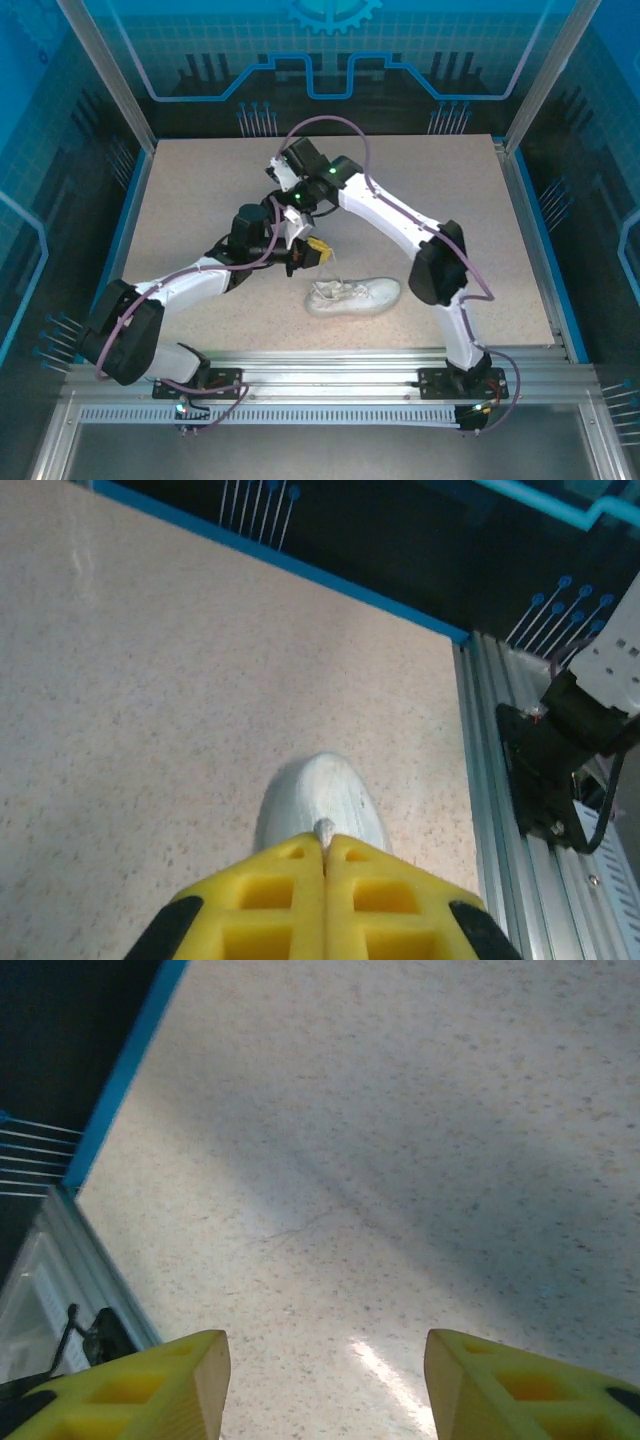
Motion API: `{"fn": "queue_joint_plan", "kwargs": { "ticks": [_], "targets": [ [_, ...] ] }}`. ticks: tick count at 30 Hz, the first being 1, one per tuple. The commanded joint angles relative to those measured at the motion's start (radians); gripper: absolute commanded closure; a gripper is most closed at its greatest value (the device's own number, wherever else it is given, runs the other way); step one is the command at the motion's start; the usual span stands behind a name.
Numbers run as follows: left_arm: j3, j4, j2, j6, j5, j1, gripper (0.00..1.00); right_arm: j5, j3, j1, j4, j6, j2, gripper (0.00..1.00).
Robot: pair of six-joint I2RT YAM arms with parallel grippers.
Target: Tie the shoes
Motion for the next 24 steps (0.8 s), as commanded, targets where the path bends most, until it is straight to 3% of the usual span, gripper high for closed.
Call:
{"fn": "queue_joint_plan", "kwargs": {
  "ticks": [1,7,11,13,16,21,24],
  "targets": [
    [-0.072,-0.103,-0.049,0.03,-0.027,0.032,1.0,-0.002,0.214,-0.213,-0.178,-0.023,0.04,0.45],
    [-0.081,-0.111,-0.054,0.058,-0.033,0.006,1.0,-0.023,0.318,-0.293,-0.182,0.059,0.117,0.45],
    [-0.072,-0.109,-0.04,0.042,-0.035,0.001,1.0,0.04,0.28,-0.328,-0.242,0.033,0.047,0.47],
    [-0.065,-0.098,-0.035,0.027,-0.041,0.001,1.0,0.09,0.142,-0.321,-0.257,-0.002,-0.057,0.49],
    [-0.06,-0.06,-0.03,-0.003,-0.046,-0.001,1.0,0.193,-0.255,-0.277,-0.173,-0.011,-0.316,0.54],
    [-0.036,-0.057,-0.011,-0.026,-0.055,-0.003,1.0,0.3,-0.926,-0.188,-0.046,0.179,-0.767,0.67],
    [-0.03,-0.069,-0.005,-0.032,-0.064,-0.002,1.0,0.34,-1.154,-0.102,-0.047,0.317,-0.935,0.7]
  ]
}}
